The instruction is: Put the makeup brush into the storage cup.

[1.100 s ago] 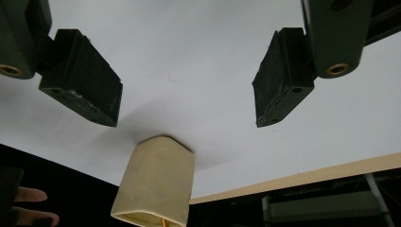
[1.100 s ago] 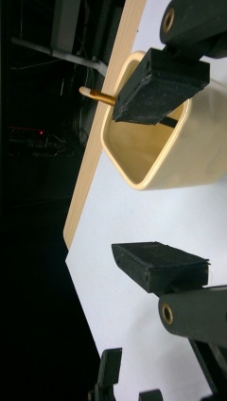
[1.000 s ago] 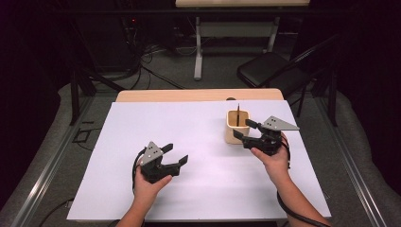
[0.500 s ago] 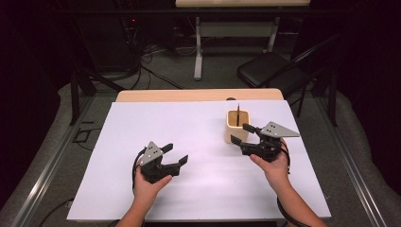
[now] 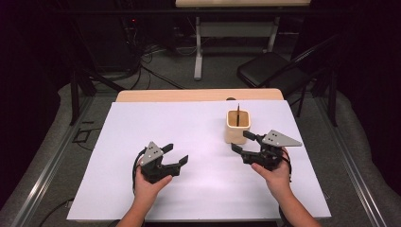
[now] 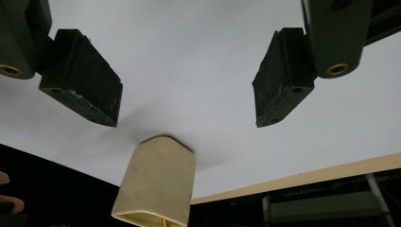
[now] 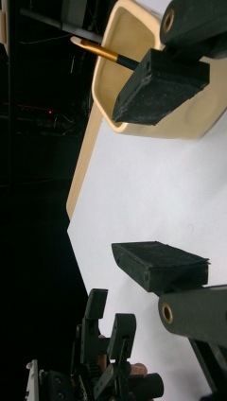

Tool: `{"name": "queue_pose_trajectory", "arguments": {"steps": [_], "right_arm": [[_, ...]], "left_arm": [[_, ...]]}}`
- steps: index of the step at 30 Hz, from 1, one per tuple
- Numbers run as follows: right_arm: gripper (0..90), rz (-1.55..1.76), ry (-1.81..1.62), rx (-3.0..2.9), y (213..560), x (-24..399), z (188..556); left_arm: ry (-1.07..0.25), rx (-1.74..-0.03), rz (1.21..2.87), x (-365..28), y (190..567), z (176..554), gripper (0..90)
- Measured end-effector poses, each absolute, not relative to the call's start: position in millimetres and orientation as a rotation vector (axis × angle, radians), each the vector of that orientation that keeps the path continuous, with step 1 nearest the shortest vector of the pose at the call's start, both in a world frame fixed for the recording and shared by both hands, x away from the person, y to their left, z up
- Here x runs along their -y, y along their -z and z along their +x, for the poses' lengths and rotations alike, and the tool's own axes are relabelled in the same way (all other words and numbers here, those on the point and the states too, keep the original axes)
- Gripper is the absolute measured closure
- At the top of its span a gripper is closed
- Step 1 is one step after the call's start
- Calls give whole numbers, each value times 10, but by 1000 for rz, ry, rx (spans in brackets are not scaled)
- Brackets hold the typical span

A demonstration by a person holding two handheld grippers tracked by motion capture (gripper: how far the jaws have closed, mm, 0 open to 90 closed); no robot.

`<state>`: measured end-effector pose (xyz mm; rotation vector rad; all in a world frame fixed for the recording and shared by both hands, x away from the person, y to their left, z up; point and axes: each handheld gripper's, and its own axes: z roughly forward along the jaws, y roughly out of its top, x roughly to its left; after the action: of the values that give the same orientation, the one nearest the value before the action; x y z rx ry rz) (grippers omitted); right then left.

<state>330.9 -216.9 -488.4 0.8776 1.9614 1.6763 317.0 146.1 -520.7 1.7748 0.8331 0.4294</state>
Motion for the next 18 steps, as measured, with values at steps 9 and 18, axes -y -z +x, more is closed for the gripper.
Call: {"name": "queue_pose_trajectory", "arguments": {"steps": [9, 18], "right_arm": [[311, 871, -1668, -1976, 4948, 2171, 3231], [312, 853, -1671, -1989, 5011, 2119, 3174]], "left_arm": [[-426, -837, 1772, -1464, 5207, 3171, 246], [-427, -836, 1773, -1468, 5206, 3169, 247]]}}
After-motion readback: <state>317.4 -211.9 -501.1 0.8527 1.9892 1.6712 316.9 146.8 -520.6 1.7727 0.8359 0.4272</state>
